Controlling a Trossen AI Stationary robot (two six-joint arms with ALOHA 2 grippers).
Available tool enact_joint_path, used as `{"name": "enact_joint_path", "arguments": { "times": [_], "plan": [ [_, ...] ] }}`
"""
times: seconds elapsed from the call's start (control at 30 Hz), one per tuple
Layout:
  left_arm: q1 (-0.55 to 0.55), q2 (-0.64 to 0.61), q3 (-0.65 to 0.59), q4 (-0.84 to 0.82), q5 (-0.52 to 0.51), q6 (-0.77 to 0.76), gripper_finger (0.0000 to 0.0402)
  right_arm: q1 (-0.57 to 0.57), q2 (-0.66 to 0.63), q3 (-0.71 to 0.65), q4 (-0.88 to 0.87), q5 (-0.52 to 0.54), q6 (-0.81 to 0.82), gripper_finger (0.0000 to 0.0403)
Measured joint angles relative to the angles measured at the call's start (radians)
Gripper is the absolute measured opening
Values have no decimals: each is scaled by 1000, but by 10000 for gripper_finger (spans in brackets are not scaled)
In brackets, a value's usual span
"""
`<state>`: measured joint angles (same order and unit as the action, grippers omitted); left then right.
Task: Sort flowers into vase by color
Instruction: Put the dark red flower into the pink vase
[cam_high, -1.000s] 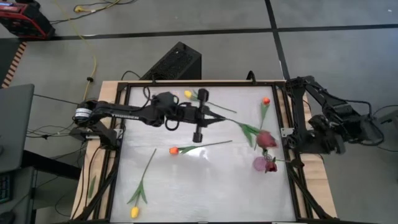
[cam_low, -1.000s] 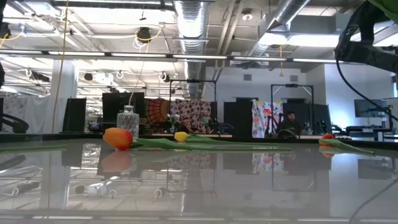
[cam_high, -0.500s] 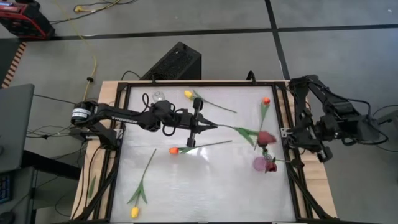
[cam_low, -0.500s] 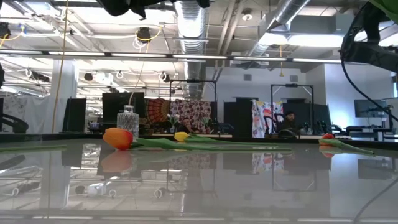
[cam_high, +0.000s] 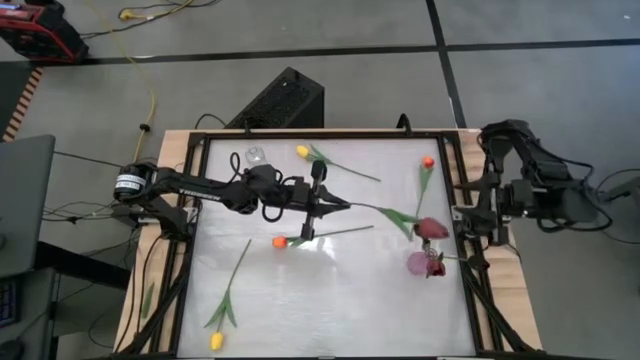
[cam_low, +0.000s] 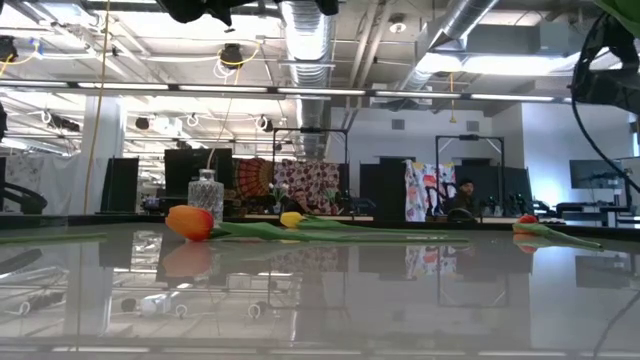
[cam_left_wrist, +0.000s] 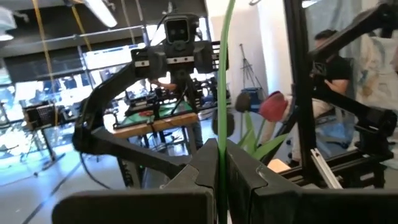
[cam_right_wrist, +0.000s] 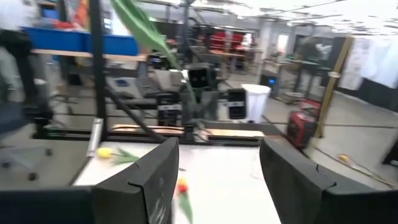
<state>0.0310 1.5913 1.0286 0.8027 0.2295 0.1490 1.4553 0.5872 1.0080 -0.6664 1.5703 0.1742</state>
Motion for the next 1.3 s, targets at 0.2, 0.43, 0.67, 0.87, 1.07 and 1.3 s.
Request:
{"name": "enact_joint_path", "arguments": {
  "times": [0.2,0.43,0.67,0.87,1.07,1.3],
  "plan": [
    [-9,10,1,3,-65,-43,0,-119,-22,0,-4,0,6,250],
    [-56,15,1,48,-121,-11,0,-248,-22,0,21,-6,-156,250],
    [-58,70,92,242,-102,-35,0,-396,-25,0,187,-214,-360,250],
    [-42,278,411,145,69,-125,0,-559,-4,0,524,-475,-721,250],
    [-37,435,716,-1,132,-142,0,-689,3,0,618,-711,-811,250],
    [-6,552,960,-223,125,-149,0,-807,65,0,587,-905,-811,249]
  ]
}}
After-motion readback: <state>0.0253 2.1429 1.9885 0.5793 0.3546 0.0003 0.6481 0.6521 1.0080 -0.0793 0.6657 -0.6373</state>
